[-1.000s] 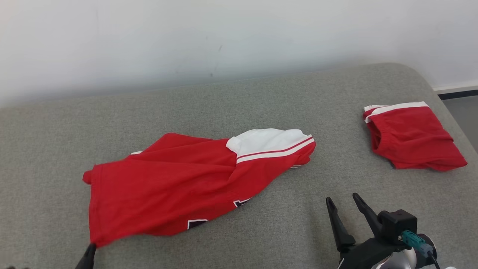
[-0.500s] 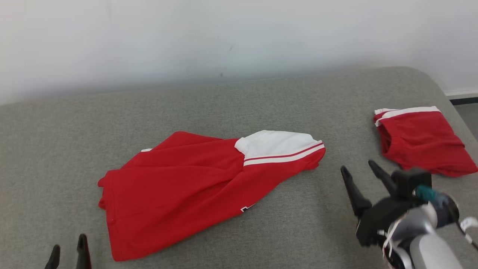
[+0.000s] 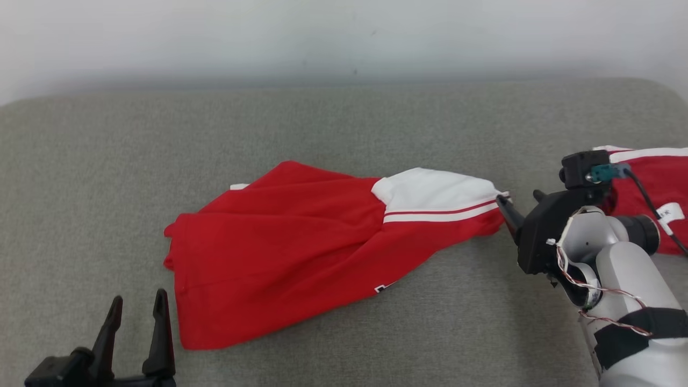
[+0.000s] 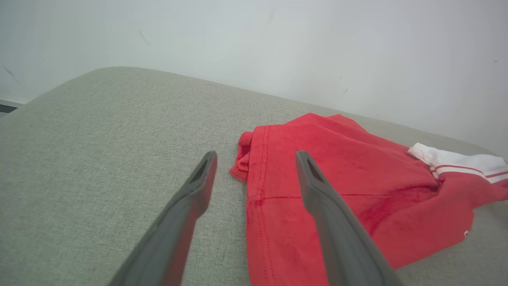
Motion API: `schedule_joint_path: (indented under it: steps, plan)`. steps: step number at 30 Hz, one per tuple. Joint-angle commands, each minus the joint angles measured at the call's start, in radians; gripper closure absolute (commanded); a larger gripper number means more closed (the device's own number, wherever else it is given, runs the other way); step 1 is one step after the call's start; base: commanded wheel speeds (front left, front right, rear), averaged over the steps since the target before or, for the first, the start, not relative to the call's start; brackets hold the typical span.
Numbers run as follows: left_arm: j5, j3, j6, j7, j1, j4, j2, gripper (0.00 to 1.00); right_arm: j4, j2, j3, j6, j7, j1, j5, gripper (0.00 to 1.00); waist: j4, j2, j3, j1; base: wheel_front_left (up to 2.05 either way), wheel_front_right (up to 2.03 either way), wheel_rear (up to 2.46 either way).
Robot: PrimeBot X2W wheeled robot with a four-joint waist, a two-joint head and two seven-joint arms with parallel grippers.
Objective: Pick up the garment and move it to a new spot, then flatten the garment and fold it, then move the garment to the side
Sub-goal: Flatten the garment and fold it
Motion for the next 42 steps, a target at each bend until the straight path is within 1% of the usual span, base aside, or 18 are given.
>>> schedule_joint_path:
  steps: [1, 4, 6, 7, 9, 12, 16, 23, 26, 27, 28, 29, 30, 31, 35, 39, 42]
  plan:
    - [0.021, -0.006, 0.007, -0.002, -0.02, -0.01, 0.006, 0.0, 0.036, -0.003, 0.006, -0.003, 0.009, -0.019, 0.008, 0.0, 0.037, 0.0, 0.049, -0.0001, 0.0, 0.0, 0.0]
    - [0.027, -0.007, 0.008, -0.002, -0.032, -0.015, 0.011, 0.0, 0.101, 0.007, 0.013, -0.003, 0.012, -0.049, 0.031, 0.0, 0.047, 0.0, 0.067, -0.0001, 0.0, 0.0, 0.0]
    - [0.035, -0.004, 0.017, -0.005, -0.039, -0.017, 0.015, 0.0, 0.13, 0.014, 0.022, -0.003, 0.0, -0.061, 0.052, 0.0, 0.052, 0.0, 0.075, -0.0001, 0.0, 0.0, 0.0]
    - [0.043, -0.002, 0.021, -0.007, -0.043, -0.019, 0.019, 0.0, 0.138, 0.015, 0.032, -0.003, -0.005, -0.062, 0.064, 0.56, 0.053, 0.0, 0.076, -0.0001, 0.0, 0.0, 0.0]
    - [0.044, -0.001, 0.024, -0.008, -0.044, -0.022, 0.02, 0.0, 0.145, 0.007, 0.06, -0.003, -0.023, -0.059, 0.078, 1.0, 0.053, 0.0, 0.073, -0.0001, 0.0, 0.0, 0.0]
    - [0.046, 0.003, 0.034, -0.007, -0.027, -0.02, 0.025, 0.0, 0.128, -0.023, 0.091, -0.003, -0.078, -0.027, 0.096, 1.0, 0.046, 0.0, 0.052, -0.0001, 0.0, 0.0, 0.0]
    - [0.037, 0.007, 0.042, -0.004, -0.005, -0.016, 0.023, 0.0, 0.088, -0.046, 0.108, -0.003, -0.112, 0.014, 0.103, 1.0, 0.038, 0.0, 0.026, -0.0001, 0.0, 0.0, 0.0]
    - [0.014, 0.012, 0.06, 0.007, 0.041, -0.024, 0.014, 0.0, -0.094, -0.113, 0.128, -0.003, -0.159, 0.189, 0.064, 1.0, 0.011, 0.0, -0.028, -0.0001, 0.0, 0.0, 0.0]
    - [0.008, 0.017, 0.068, 0.013, 0.052, -0.031, 0.016, 0.0, -0.165, -0.13, 0.13, -0.003, -0.152, 0.27, 0.037, 1.0, 0.001, 0.0, -0.041, -0.0001, 0.0, 0.0, 0.0]
    - [0.005, 0.018, 0.069, 0.015, 0.058, -0.034, 0.017, 0.0, -0.178, -0.132, 0.121, -0.003, -0.143, 0.295, 0.031, 0.93, -0.002, 0.0, -0.043, -0.0001, 0.0, 0.0, 0.0]
    - [0.003, 0.019, 0.073, 0.017, 0.062, -0.036, 0.018, 0.0, -0.192, -0.132, 0.119, -0.003, -0.134, 0.317, 0.024, 0.6, -0.006, 0.0, -0.045, -0.0001, 0.0, 0.0, 0.0]
    - [0.001, 0.019, 0.075, 0.019, 0.062, -0.038, 0.019, 0.0, -0.202, -0.132, 0.117, -0.003, -0.125, 0.336, 0.016, 0.51, -0.007, 0.0, -0.046, -0.0001, 0.0, 0.0, 0.0]
    - [0.0, 0.02, 0.077, 0.021, 0.062, -0.041, 0.02, 0.0, -0.21, -0.139, 0.122, -0.003, -0.117, 0.351, 0.002, 0.08, -0.009, 0.0, -0.047, -0.0001, 0.0, 0.0, 0.0]
    - [0.0, 0.011, 0.08, 0.039, 0.065, -0.04, 0.024, 0.0, -0.212, -0.137, 0.113, -0.003, -0.081, 0.394, -0.012, 0.0, -0.01, 0.0, -0.049, -0.0001, 0.0, 0.0, 0.0]
    - [0.003, -0.009, 0.083, 0.07, 0.065, -0.024, 0.026, 0.0, -0.24, -0.113, 0.071, -0.003, -0.063, 0.417, 0.002, 0.0, -0.005, 0.0, -0.056, -0.0001, 0.0, 0.0, 0.0]
    - [0.019, -0.04, 0.078, 0.122, 0.044, 0.007, 0.044, 0.0, -0.3, -0.081, -0.01, -0.003, -0.046, 0.451, 0.014, 0.0, 0.005, 0.0, -0.067, -0.0001, 0.0, 0.0, 0.0]
    - [0.013, -0.06, 0.058, 0.163, 0.01, 0.036, 0.054, 0.0, -0.362, -0.061, -0.066, -0.003, -0.027, 0.471, -0.002, 0.0, 0.01, 0.0, -0.073, -0.0001, 0.0, 0.0, 0.0]
